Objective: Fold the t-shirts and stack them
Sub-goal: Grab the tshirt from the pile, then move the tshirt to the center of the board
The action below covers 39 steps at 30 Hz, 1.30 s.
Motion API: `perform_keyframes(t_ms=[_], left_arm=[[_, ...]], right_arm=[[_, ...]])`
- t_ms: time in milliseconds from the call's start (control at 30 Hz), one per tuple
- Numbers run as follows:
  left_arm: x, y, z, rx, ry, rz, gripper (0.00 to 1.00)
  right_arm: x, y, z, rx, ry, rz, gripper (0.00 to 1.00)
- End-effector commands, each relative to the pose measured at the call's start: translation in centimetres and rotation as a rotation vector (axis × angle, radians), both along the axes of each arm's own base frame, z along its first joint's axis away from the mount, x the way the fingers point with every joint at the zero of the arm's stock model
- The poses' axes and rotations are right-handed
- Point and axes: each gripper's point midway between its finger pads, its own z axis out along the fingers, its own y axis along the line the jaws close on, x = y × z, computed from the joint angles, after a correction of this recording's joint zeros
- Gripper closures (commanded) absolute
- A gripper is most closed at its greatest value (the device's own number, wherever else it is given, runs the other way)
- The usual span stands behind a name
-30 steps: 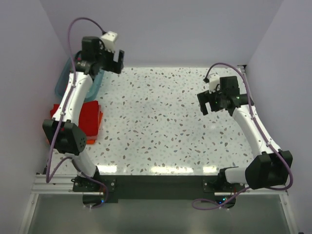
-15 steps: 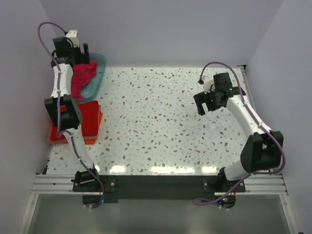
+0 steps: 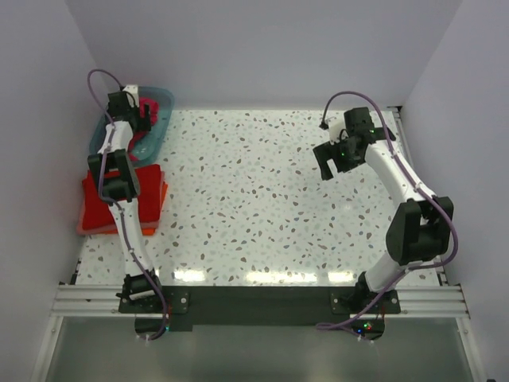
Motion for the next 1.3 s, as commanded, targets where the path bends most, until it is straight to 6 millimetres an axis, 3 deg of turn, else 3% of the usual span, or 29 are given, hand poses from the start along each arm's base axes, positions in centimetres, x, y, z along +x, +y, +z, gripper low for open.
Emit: perform_keyframes(t_ms=[0, 67, 133, 167, 200, 233, 267, 333, 367, 400, 433, 467, 533, 567, 667, 700, 733, 767, 800, 833, 900, 933, 1000, 1033, 1067, 1100, 1200, 1233, 1267], left_arm=[[1.0, 3.2, 1.2, 0.131, -0.052, 0.063, 0.06], [1.0, 3.6, 0.5, 0.159, -0.035, 0.057, 0.12], [0.8, 3.9, -0.3, 0.177, -0.015, 0.062, 0.26], [0.7, 3.8, -0.4, 0.179, -0.009, 0.052, 0.41], [0.7, 3.5, -0.2, 0.167, -0.011, 0.036, 0.48], [0.8, 3.2, 0.4, 0.155, -0.020, 0.023, 0.58], [1.1, 2.8, 2.4, 0.146, -0.051, 0.007, 0.75], [1.5, 1.4, 5.1, 0.095, -0.106, -0.050, 0.87], [1.7, 0.6, 9.3, 0.070, -0.181, -0.061, 0.97], [2.0, -0.7, 11.8, 0.039, -0.237, -0.110, 1.00], [1.9, -1.3, 14.2, 0.012, -0.284, -0.122, 1.00], [1.4, -2.1, 19.1, 0.012, -0.364, -0.149, 1.00], [0.9, -4.5, 24.0, -0.021, -0.455, -0.228, 1.00], [-0.2, -5.6, 28.2, -0.010, -0.518, -0.258, 1.00], [-2.0, -10.5, 32.9, -0.031, -0.572, -0.378, 1.00], [-3.6, -13.6, 35.5, -0.046, -0.603, -0.456, 1.00], [-4.3, -15.4, 36.2, -0.056, -0.604, -0.496, 1.00], [-6.1, -17.2, 38.6, -0.055, -0.635, -0.535, 1.00], [-7.1, -20.9, 39.1, -0.086, -0.635, -0.620, 1.00], [-8.0, -22.9, 38.3, -0.116, -0.612, -0.671, 1.00], [-11.4, -28.7, 39.9, -0.169, -0.624, -0.812, 1.00], [-12.4, -30.3, 38.6, -0.228, -0.587, -0.846, 1.00], [-15.5, -34.2, 39.2, -0.308, -0.575, -0.969, 1.00], [-16.4, -35.1, 37.3, -0.396, -0.515, -0.977, 0.69], [-17.8, -35.8, 37.2, -0.435, -0.499, -1.018, 0.29], [-18.0, -35.6, 34.0, -0.474, -0.419, -0.980, 0.00], [-18.2, -32.3, 27.7, -0.462, -0.265, -0.827, 0.00], [-18.8, -31.5, 24.1, -0.475, -0.186, -0.812, 0.00], [-19.5, -30.8, 22.6, -0.499, -0.146, -0.802, 0.00]], right_arm=[[0.6, 0.2, 1.4, -0.006, -0.012, 0.028, 0.01], [0.9, 0.1, 1.8, -0.014, -0.017, 0.034, 0.01], [0.8, -0.1, 1.9, -0.028, -0.011, 0.042, 0.01], [0.8, -0.1, 2.1, -0.031, -0.014, 0.044, 0.01], [0.7, -0.2, 2.2, -0.032, -0.013, 0.047, 0.01], [0.6, -0.2, 2.4, -0.034, -0.016, 0.049, 0.01], [0.6, -0.2, 2.4, -0.035, -0.018, 0.050, 0.01], [0.5, -0.1, 2.8, -0.028, -0.031, 0.053, 0.01], [0.4, -0.1, 3.0, -0.022, -0.038, 0.053, 0.01], [0.5, -0.1, 3.3, -0.019, -0.050, 0.051, 0.01], [0.2, 0.0, 3.5, -0.013, -0.060, 0.050, 0.01], [0.2, 0.0, 3.7, -0.010, -0.068, 0.048, 0.01], [-0.1, 0.1, 4.1, 0.001, -0.088, 0.049, 0.01], [-0.1, 0.2, 4.4, 0.008, -0.096, 0.051, 0.01], [-0.7, 0.5, 4.8, 0.029, -0.110, 0.059, 0.01], [-0.9, 0.5, 4.9, 0.035, -0.116, 0.058, 0.01], [-1.1, 0.5, 4.9, 0.041, -0.116, 0.058, 0.01], [-1.4, 0.4, 5.3, 0.046, -0.126, 0.057, 0.01], [-1.5, 0.3, 5.4, 0.057, -0.128, 0.053, 0.01], [-1.7, 0.3, 5.4, 0.068, -0.128, 0.049, 0.01], [-2.0, -0.3, 5.9, 0.089, -0.136, 0.027, 0.01], [-2.1, -0.4, 6.0, 0.107, -0.137, 0.023, 0.01], [-2.4, -1.3, 6.4, 0.135, -0.136, -0.005, 0.01], [-2.5, -1.3, 6.6, 0.155, -0.135, -0.007, 0.01], [-2.7, -1.9, 6.7, 0.165, -0.127, -0.025, 0.01], [-2.8, -1.8, 6.9, 0.169, -0.126, -0.012, 0.01], [-3.6, -2.9, 6.8, 0.183, -0.105, -0.023, 0.01], [-4.0, -3.0, 6.6, 0.183, -0.094, -0.019, 0.01], [-4.4, -3.1, 6.4, 0.188, -0.082, -0.018, 0.01]])
